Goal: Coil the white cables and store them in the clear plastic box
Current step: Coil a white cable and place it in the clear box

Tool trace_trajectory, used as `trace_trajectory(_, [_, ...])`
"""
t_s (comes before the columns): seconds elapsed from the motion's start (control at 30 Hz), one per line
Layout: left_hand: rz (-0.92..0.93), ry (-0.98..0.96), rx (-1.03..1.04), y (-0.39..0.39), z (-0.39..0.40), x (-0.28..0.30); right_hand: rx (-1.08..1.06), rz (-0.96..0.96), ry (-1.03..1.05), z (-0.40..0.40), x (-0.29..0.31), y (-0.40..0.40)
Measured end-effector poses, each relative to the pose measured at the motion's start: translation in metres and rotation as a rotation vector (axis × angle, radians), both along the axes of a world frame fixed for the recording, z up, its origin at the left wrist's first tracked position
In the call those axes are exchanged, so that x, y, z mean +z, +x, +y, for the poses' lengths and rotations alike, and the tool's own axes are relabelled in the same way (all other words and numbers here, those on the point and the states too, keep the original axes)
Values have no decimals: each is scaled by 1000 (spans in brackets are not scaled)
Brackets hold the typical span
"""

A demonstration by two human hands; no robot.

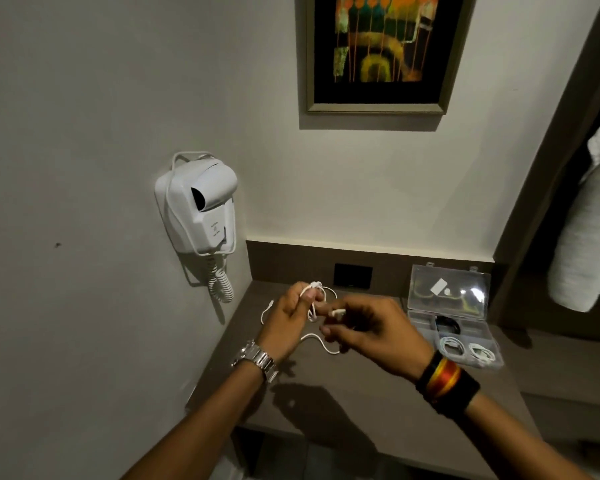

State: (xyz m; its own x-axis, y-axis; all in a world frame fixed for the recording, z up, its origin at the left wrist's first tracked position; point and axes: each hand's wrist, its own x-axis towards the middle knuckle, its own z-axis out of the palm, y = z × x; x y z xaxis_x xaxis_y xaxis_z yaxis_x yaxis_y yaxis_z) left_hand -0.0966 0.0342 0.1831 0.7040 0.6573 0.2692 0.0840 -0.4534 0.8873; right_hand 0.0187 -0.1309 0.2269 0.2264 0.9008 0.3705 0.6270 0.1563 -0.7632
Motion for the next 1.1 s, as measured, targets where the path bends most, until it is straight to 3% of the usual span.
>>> trace_trajectory(0.07, [65,64,-74,-1,-3,3,9,33,-7,-2,11,13])
trace_trajectory(0.2, [55,-120,-311,-3,-12,18,-135,-145,63,0,16,36])
trace_trajectory(0.33, [57,-308,-430,0,-21,30,-93,201,47,6,8,39])
trace_trajectory(0.5, [68,-274,-372,1,-25,27,-155,310,100,8,-6,34])
trace_trajectory(0.57, [33,-148,-267,3,-29,22,-195,376,103,10,-10,33])
trace_trajectory(0.67, [68,361,-98,5,-32,14,-221,573,115,13,-11,31])
trace_trajectory(0.73, [114,577,-39,5,-33,11,-232,716,106,14,-11,29])
trace_trajectory(0.87, [83,536,-61,3,-32,11,-323,886,3,18,-14,25])
trace_trajectory(1.1, [90,480,-17,-1,-24,10,-188,807,-49,19,-28,17])
